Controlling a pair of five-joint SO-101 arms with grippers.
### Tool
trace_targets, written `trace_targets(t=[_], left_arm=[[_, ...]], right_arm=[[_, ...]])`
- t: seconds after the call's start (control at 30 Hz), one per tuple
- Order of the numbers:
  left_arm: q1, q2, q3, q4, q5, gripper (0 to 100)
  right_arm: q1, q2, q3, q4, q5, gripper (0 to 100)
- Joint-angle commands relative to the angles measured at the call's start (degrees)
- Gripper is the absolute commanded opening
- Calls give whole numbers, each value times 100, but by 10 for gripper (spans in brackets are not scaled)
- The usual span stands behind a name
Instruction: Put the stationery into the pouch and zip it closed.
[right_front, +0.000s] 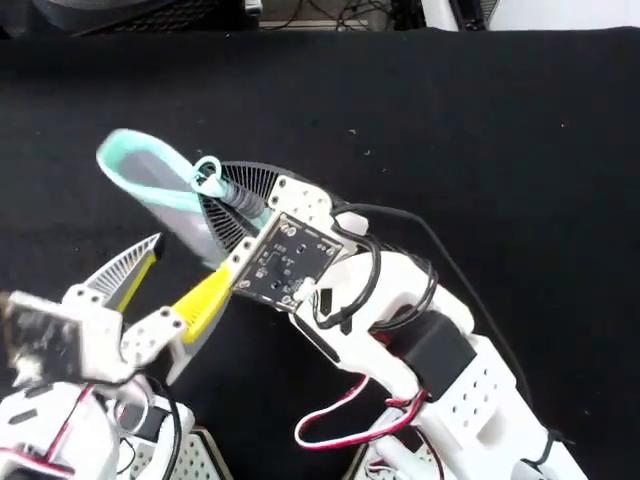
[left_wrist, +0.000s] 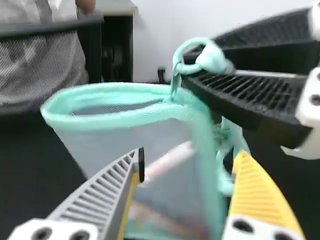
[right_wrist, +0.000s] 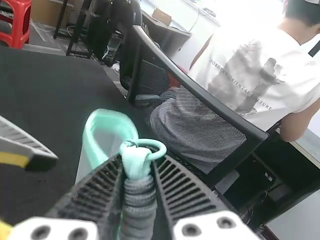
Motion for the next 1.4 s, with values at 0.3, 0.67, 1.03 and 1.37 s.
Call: trace_targets(t=[0.3,0.67,1.03,1.37], left_arm=[[40,-26,418,-220,-97,300],[-418,-26,699,-510,-105,300],[-585,-26,848,-686,-105,302],[-593,-26,1455,-1134,-492,300]], right_arm=[[18,-136,-163,-176,-35,13],[9,-145,-532,413,-26,13],[-519,-154,-523,571,-18,13],[-510,-163,-585,642,-18,13]])
